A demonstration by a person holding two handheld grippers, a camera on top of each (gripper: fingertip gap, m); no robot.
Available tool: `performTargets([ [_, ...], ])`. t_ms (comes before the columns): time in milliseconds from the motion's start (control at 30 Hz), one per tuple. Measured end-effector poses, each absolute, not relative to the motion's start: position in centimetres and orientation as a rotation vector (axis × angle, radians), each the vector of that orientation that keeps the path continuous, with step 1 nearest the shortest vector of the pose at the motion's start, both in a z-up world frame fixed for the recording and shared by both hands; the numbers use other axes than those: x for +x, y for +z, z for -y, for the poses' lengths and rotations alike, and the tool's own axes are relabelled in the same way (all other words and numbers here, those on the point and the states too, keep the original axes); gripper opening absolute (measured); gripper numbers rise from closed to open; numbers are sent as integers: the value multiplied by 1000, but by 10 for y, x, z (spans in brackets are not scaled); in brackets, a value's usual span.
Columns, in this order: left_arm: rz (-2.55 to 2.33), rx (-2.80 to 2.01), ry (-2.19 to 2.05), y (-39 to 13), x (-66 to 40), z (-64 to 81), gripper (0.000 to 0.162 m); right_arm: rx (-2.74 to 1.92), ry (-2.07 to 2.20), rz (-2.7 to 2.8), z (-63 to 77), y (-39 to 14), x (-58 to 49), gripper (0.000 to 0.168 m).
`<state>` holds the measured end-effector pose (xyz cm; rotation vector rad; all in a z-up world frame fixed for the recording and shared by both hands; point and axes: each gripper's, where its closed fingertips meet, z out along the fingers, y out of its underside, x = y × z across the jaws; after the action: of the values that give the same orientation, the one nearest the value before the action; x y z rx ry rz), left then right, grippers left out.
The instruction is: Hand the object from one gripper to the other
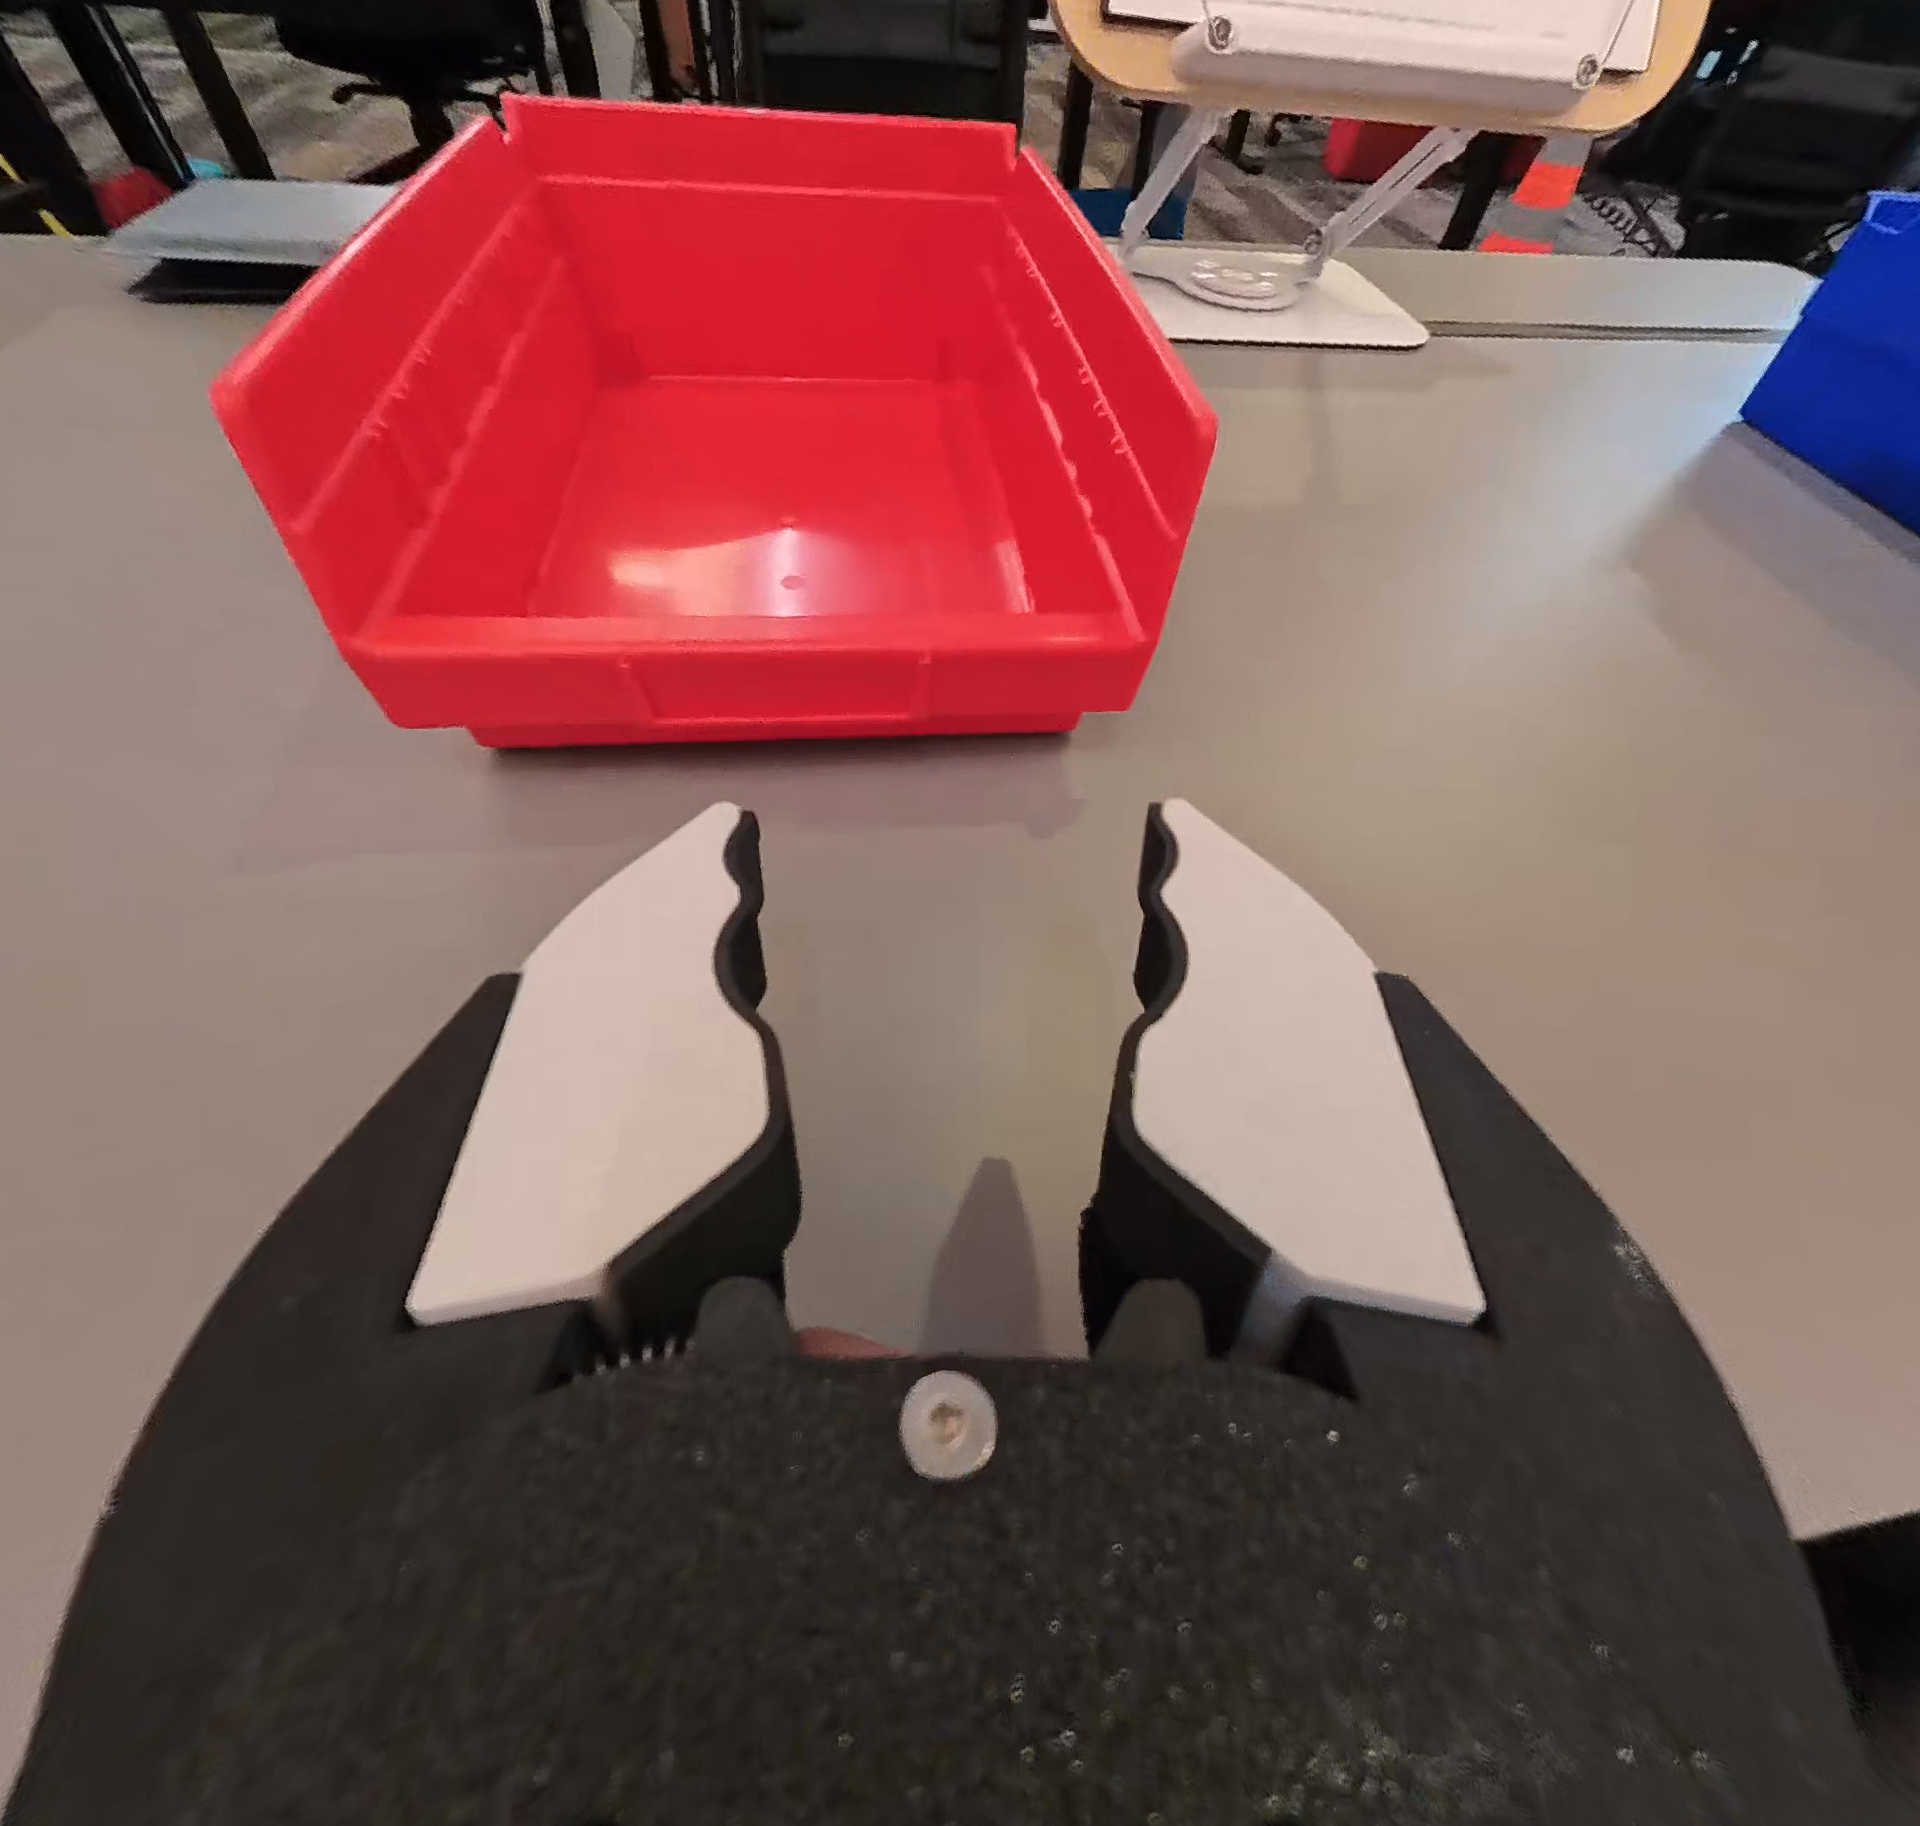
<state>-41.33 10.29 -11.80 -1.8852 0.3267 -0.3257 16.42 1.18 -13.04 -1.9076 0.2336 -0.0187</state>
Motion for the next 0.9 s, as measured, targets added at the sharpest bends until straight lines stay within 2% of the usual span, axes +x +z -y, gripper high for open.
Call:
performTargets([
  [900,-413,-1947,-368,-132,-388,-89,66,-1922,-10,-228,-17,-133,169,61],
])
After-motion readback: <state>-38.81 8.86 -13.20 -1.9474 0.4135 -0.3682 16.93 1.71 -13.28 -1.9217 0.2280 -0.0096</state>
